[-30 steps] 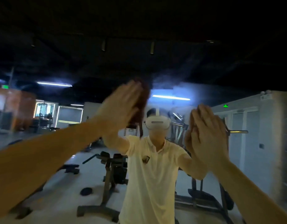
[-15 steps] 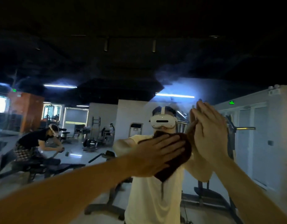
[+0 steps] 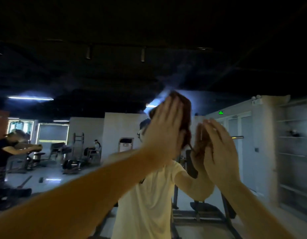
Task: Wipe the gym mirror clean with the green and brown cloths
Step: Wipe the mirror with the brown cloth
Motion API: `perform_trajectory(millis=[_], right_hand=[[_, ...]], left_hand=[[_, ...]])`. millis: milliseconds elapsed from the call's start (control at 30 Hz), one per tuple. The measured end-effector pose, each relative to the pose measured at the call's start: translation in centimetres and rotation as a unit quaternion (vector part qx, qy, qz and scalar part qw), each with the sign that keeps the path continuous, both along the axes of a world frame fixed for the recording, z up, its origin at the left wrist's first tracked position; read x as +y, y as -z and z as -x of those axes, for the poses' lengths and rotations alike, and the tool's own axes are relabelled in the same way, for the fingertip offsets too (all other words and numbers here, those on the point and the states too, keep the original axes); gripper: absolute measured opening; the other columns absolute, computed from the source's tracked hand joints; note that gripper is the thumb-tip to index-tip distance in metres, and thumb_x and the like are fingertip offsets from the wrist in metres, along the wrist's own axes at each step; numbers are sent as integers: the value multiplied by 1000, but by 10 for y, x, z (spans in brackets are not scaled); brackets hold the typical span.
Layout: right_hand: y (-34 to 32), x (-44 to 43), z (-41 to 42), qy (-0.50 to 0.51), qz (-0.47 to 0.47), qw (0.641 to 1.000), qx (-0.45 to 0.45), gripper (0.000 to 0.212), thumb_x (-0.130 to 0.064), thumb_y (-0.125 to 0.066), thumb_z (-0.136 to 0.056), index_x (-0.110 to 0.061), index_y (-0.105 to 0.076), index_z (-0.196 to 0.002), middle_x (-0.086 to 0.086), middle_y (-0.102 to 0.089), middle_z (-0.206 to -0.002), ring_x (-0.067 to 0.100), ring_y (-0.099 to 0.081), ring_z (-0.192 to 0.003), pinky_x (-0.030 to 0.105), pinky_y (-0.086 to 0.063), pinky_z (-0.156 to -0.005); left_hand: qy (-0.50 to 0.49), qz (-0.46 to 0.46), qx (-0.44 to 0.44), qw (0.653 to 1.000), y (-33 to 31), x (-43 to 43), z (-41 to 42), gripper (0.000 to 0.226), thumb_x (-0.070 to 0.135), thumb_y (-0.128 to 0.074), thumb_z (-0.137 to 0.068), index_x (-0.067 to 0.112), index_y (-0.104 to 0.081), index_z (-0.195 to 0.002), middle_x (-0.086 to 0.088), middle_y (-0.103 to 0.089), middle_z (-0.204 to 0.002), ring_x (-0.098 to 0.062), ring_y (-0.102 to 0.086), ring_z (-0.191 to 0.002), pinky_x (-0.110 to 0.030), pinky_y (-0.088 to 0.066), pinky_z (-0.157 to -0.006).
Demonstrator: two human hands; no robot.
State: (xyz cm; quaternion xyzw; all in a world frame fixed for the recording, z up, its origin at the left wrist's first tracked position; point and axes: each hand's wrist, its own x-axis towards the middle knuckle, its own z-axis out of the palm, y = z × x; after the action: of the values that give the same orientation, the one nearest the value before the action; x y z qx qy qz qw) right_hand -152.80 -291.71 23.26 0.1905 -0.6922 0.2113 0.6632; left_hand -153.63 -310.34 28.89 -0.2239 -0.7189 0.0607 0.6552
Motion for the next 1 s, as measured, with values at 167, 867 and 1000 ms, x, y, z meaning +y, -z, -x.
perform_trajectory(millis=[167,867,1000], right_hand=[[-2,-2,-14,74,4,997,-9,59,-27,-30,-96,-3,-53,-145,19,-48,-154,37,-39,-143,63,-36,-116],[23,-16,-17,34,32,998,-51,46,0,-52,-96,-6,-57,-142,13,-43,-159,29,-31,-151,55,-27,-123],[30,-33,-13,65,29,996,-54,56,-21,-42,-98,-1,-47,-150,20,-35,-162,37,-28,-153,60,-25,-123]], left_hand=[[-52,283,-65,956,81,-24,-1,69,43,-35,-107,13,-5,-161,-15,-12,-171,-33,2,-158,-49,4,-127],[-31,305,-106,946,145,-40,-3,71,48,-35,-107,16,-3,-163,-10,-3,-169,-27,12,-156,-46,12,-127],[-28,199,-105,974,85,-120,-18,88,53,-50,-95,22,-4,-163,-8,-17,-170,-28,-12,-157,-50,-13,-127]])
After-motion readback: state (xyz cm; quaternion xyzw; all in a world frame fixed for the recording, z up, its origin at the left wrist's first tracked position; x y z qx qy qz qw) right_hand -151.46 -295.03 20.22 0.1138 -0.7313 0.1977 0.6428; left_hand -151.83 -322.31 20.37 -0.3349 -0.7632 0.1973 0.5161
